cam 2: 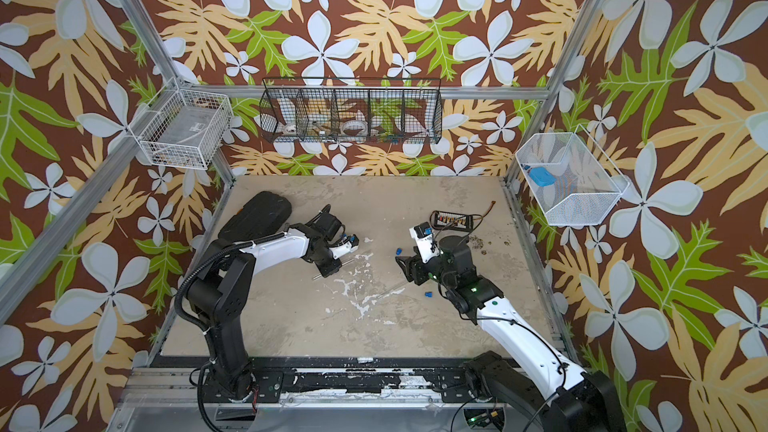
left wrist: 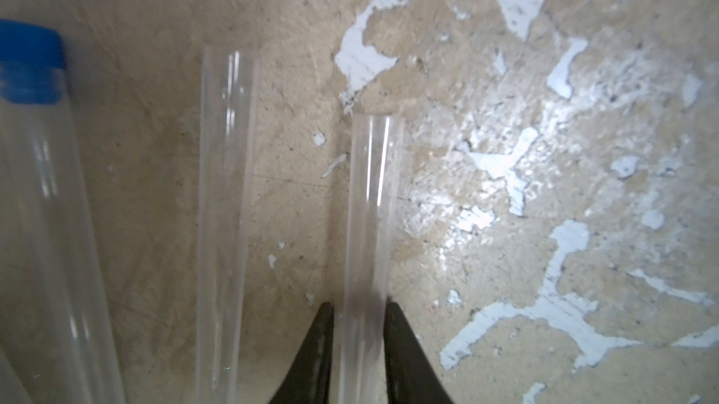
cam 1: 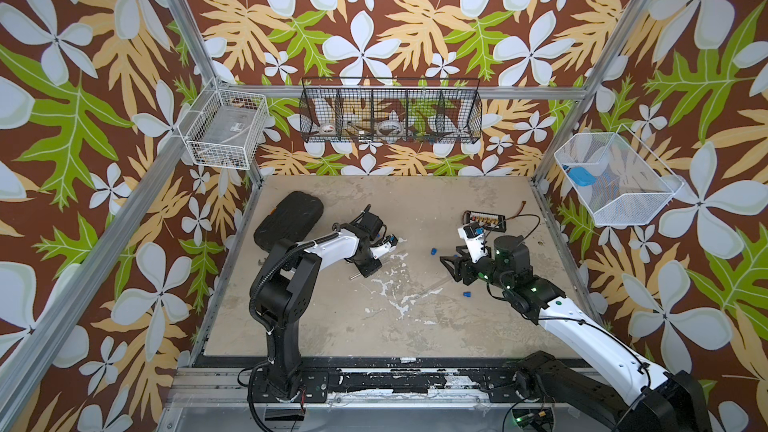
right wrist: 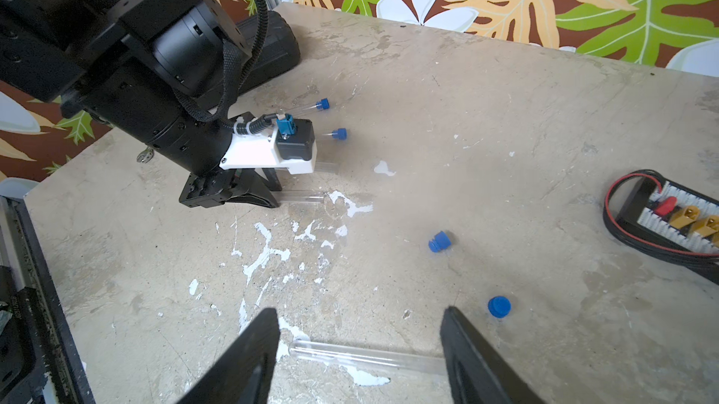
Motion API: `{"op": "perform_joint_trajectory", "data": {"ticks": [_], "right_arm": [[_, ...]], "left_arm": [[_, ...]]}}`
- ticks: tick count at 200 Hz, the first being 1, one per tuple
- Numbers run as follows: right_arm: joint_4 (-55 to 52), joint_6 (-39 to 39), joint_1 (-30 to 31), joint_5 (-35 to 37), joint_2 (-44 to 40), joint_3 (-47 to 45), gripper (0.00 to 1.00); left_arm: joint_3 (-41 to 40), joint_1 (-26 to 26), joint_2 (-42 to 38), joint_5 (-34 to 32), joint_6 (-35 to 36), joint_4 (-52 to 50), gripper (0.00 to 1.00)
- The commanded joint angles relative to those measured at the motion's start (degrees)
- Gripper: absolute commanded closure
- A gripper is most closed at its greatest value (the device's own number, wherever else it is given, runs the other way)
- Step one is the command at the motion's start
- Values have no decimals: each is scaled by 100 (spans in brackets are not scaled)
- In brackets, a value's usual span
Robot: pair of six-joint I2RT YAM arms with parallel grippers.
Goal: Insert stoppers into test tubes
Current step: Pick up the test tube at the center of the board.
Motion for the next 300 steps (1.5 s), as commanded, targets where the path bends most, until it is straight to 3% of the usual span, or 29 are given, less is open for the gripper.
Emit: {"op": "perform_joint_trajectory", "data": {"ticks": [1, 68, 127, 182, 209, 271, 300], "right_arm": [[45, -65, 4, 30, -23, -5, 32], [65, 2, -2, 59, -141, -65, 32], [126, 314, 4, 697, -562, -211, 33], [-341, 1181, -1, 1120, -790, -167, 35], [-804, 1308, 2, 568, -623, 186, 34], [-1512, 1378, 11, -1705, 380, 1213, 33], [-1959, 1166, 205, -1795, 963, 1536, 32]], "left_arm": [[-8, -14, 95, -183, 56, -199, 76], [-210, -53, -62, -246, 167, -23, 85], [-682, -137, -829, -217, 374, 508, 89], [-1769, -234, -2170, 835, 519, 1820, 94], [-2196, -414, -2684, 1219, 795, 2346, 94], [-2564, -898, -3076, 1525, 1256, 2634, 95], [-2630, -1032, -3183, 1526, 1350, 2658, 95]]}}
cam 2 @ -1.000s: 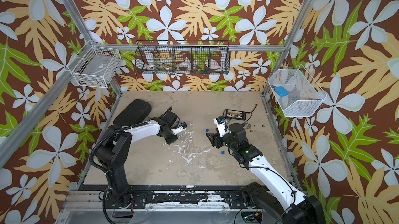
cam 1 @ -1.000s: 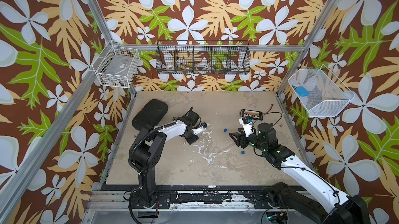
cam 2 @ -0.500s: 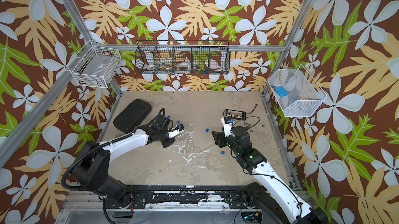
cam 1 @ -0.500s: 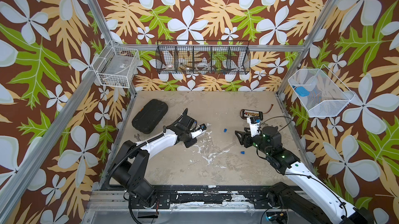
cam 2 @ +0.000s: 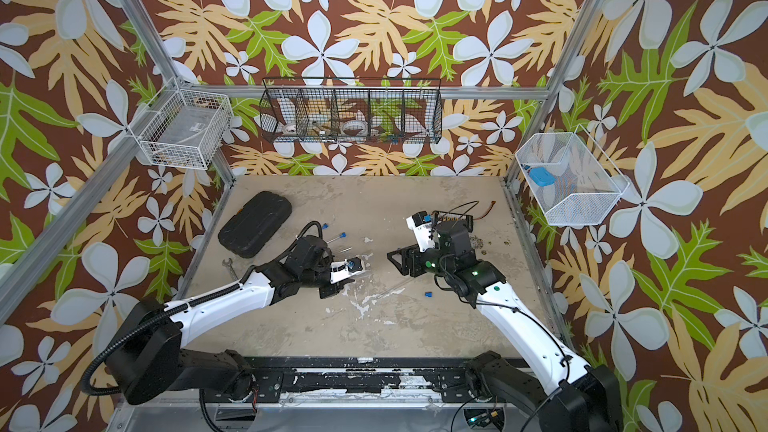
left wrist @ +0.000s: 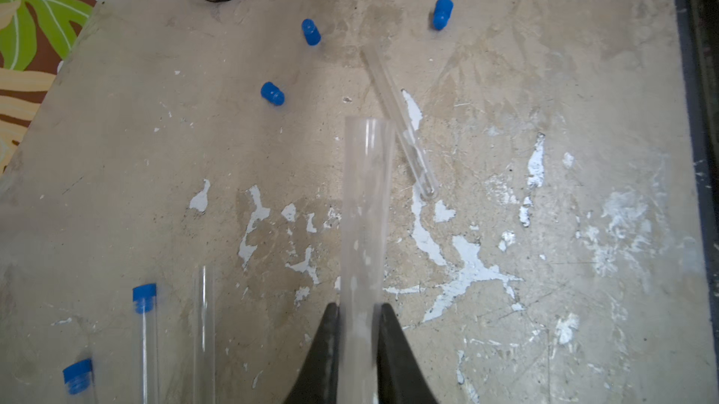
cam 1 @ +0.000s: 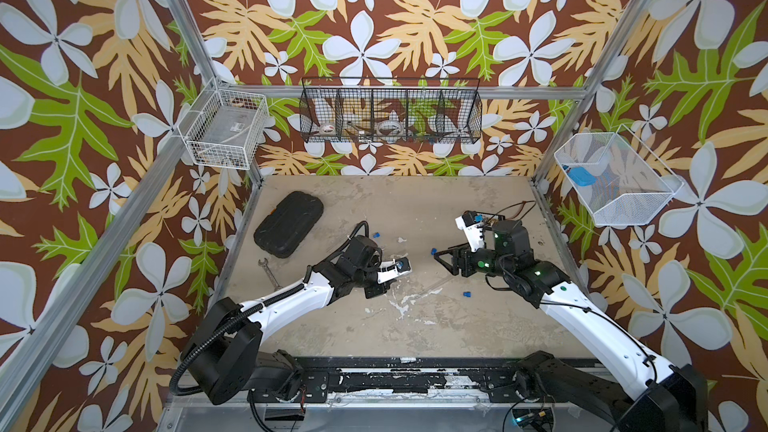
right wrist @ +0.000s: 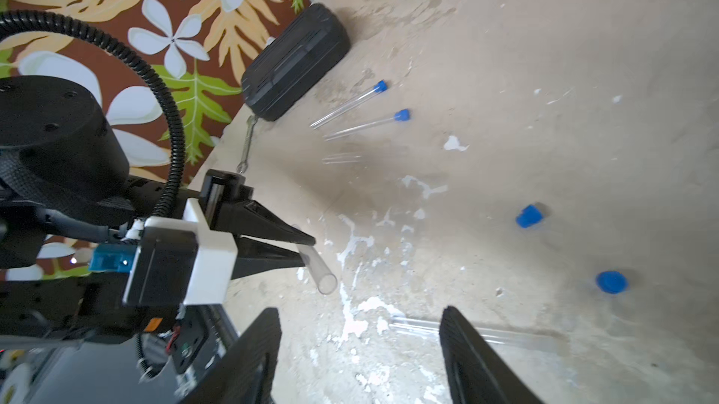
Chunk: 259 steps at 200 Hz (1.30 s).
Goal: Insert stoppers into test tubes
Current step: Pick up the test tube at the center of the board, then adjust the test tube.
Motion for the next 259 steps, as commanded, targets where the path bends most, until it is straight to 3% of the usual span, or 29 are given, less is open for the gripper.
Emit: {"op": "perform_joint_trajectory", "data": {"ticks": [1, 68, 259], "right_arm": [[-491, -172, 169, -444, 347, 210, 32], [-267, 56, 788, -444, 1066, 194, 37], [465, 577, 1044, -567, 1685, 185, 66]], "left_arm": [[-33, -50, -80, 129, 172, 176, 95], [-78, -72, -194, 163, 181, 237, 95], [-122, -81, -231, 215, 198, 300, 95]]}}
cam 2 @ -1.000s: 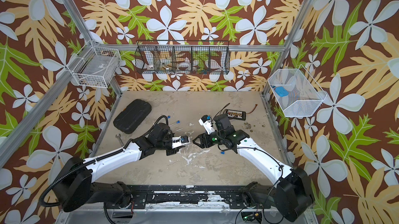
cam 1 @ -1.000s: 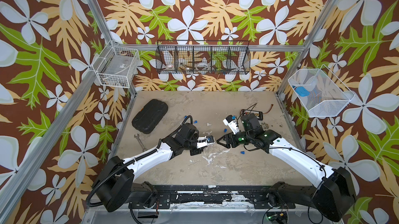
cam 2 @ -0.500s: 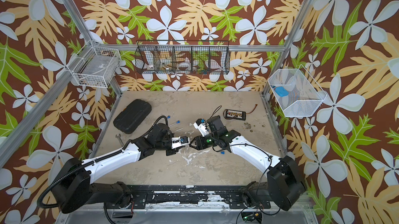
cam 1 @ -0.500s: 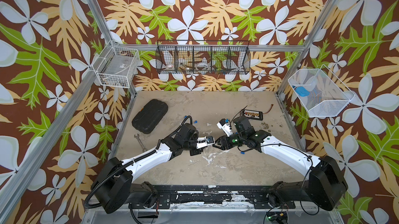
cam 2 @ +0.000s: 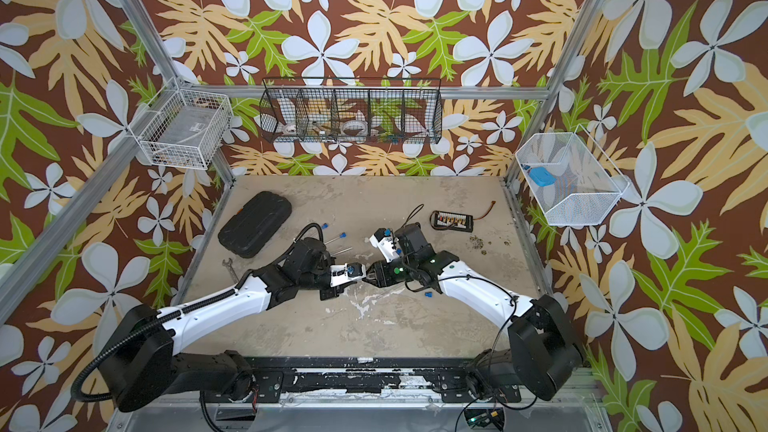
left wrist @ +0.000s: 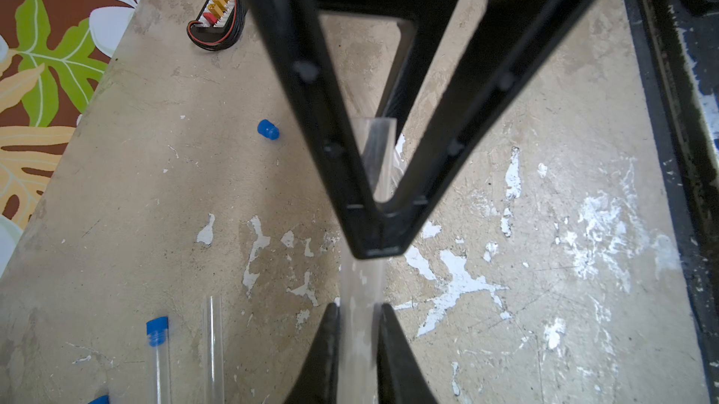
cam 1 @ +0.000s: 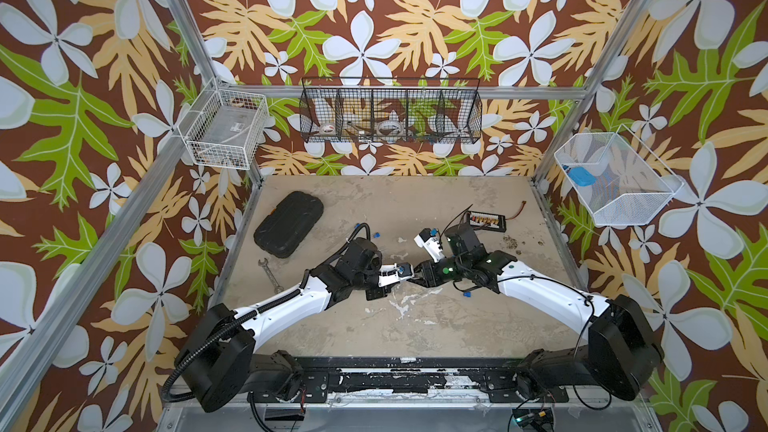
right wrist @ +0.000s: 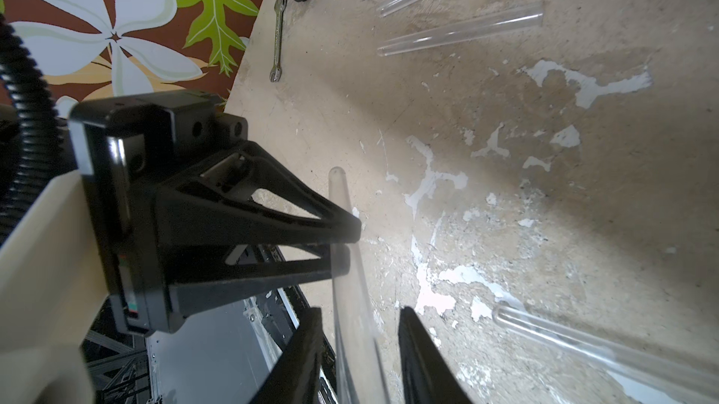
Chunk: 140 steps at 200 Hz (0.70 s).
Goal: Insert stoppers into test tubes
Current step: Adjust the test tube.
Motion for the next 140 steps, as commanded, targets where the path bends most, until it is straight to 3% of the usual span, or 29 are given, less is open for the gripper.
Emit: {"op": "perform_joint_trajectory", "data": {"ticks": [1, 140], "right_arm": [[73, -22, -5, -30, 13, 6, 66], [-3, -5, 13, 66, 101, 6, 78]], "left_arm": [[-17, -5, -17, 83, 34, 103, 95], [-17, -26, 2, 31, 7, 119, 95]]}}
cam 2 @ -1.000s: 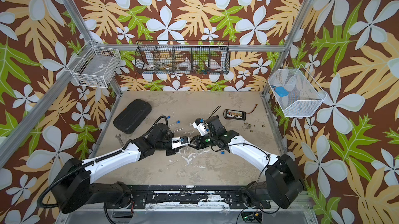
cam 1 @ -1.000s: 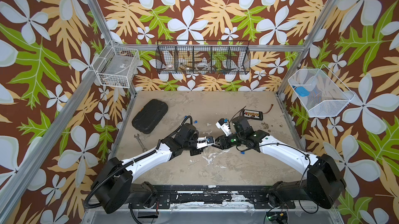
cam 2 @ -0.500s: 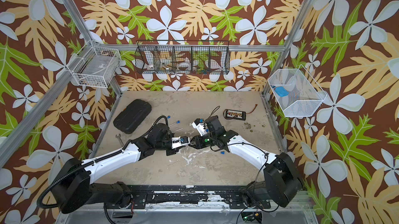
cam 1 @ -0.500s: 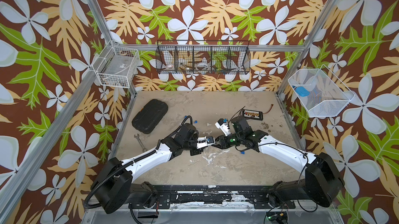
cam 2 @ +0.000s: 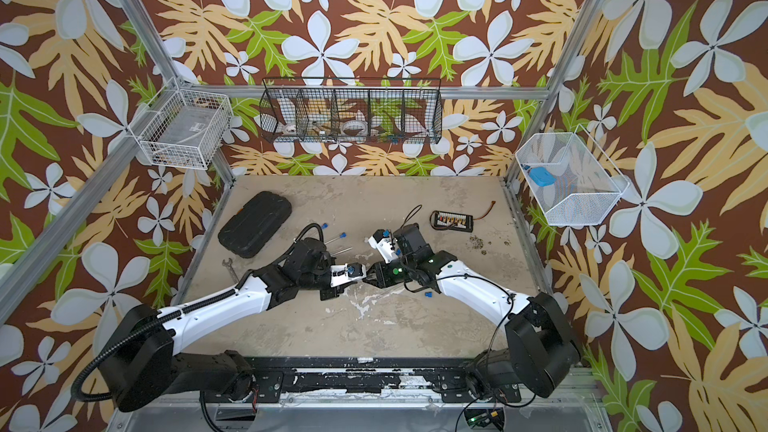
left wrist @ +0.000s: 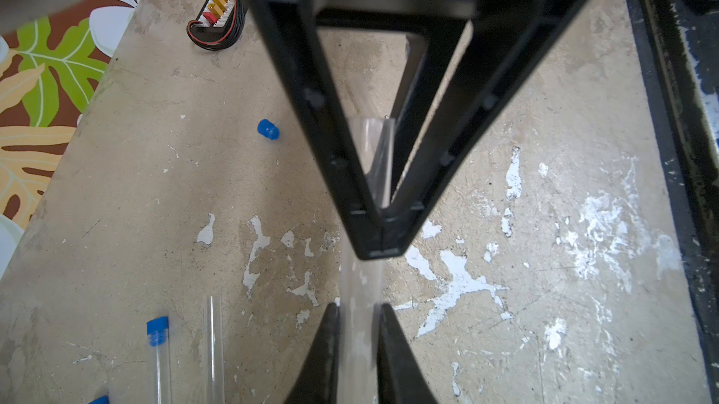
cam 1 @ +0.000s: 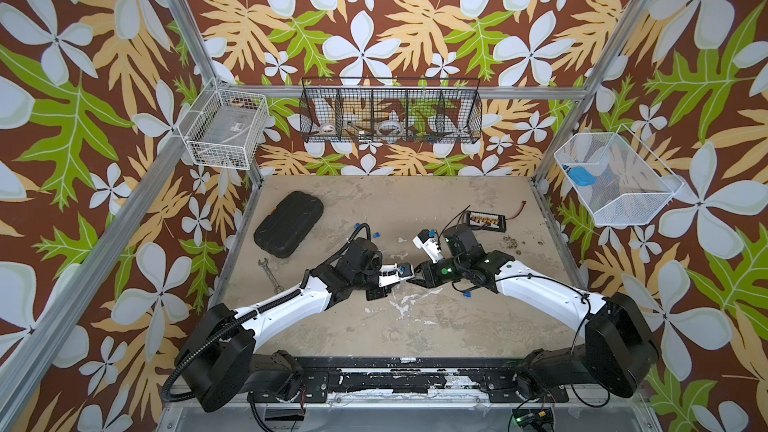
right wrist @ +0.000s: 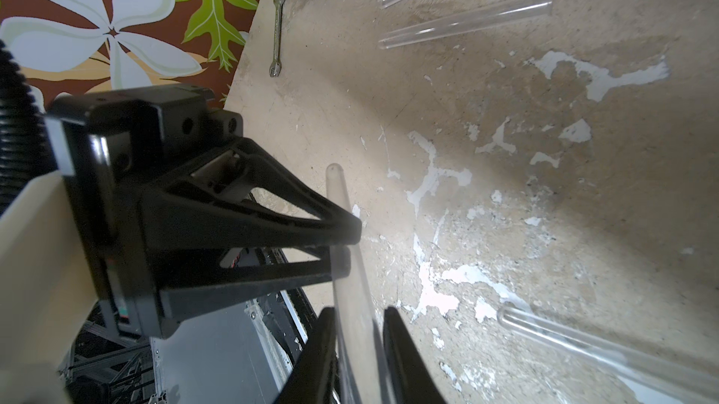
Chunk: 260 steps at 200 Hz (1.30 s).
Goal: Insert stoppers into test tubes
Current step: Adjust the test tube.
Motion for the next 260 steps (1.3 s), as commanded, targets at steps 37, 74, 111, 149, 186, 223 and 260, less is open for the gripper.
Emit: {"op": "perform_joint_trajectory", "data": {"ticks": [37, 74, 111, 149, 186, 223, 260], "right_arm": [[0, 36, 1, 102, -39, 14, 80], [67, 86, -7, -13, -99, 24, 83], [116, 165, -16, -227, -265, -2, 83], [112, 228, -118, -518, -526, -89, 83], [152, 292, -123, -748, -621, -126, 83], [148, 314, -130, -725, -645, -126, 83], [156, 332, -131, -665, -601, -109, 83]], "left_arm": [[-15, -4, -3, 37, -5, 130, 94], [-48, -5, -34, -71, 1, 176, 82], [-173, 0, -125, -194, 19, 313, 70], [-231, -4, -193, -218, -3, 401, 69], [-312, -2, -302, -152, 14, 520, 70], [-314, -4, -302, -167, 44, 502, 74], [-323, -5, -326, -139, 68, 488, 81]]}}
